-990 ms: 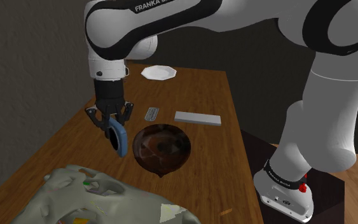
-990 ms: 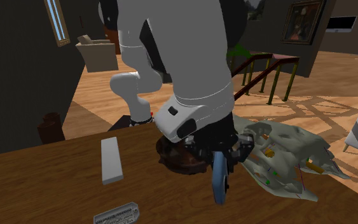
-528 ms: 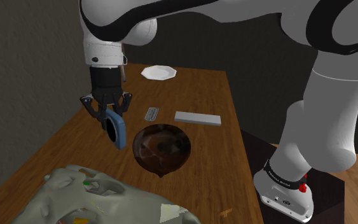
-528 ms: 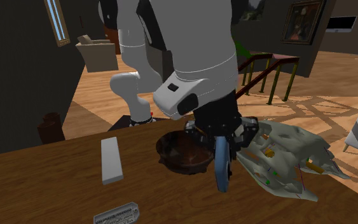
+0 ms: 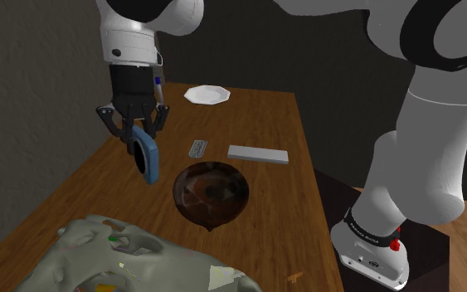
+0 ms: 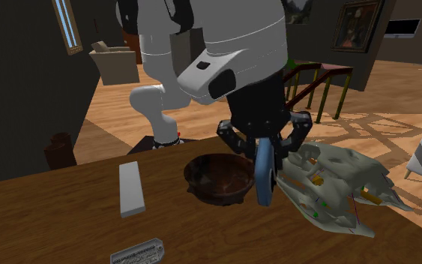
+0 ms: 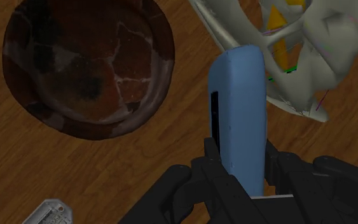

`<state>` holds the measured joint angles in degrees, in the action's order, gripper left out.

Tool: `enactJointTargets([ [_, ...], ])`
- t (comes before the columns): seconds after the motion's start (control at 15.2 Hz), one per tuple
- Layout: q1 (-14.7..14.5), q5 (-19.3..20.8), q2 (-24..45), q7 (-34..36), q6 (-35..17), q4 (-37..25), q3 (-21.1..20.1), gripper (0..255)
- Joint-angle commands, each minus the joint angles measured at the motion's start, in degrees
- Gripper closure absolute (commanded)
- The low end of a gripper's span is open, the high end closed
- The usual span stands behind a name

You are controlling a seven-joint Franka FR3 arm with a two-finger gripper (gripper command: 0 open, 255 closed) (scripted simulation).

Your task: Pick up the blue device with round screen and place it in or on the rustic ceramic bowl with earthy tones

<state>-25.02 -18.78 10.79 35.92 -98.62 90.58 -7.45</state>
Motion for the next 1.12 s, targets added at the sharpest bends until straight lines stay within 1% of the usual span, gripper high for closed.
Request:
enactJointTargets([
  [0.0,0.26,-0.35,-2.66,-0.43,-0.05,2.83,0.10,255],
  [0.33,1.21,-1.86,-14.65,-2.88,-1.27,16.71,0.79,255],
  [0.66,1.80,-2.74,-26.13,-4.83,-0.54,28.14,1.89,255],
  [0.73,1.87,-2.80,-27.63,-5.05,-0.32,29.49,2.06,255],
  [1.06,1.77,-3.14,-27.36,-6.19,-3.93,32.99,1.83,255],
])
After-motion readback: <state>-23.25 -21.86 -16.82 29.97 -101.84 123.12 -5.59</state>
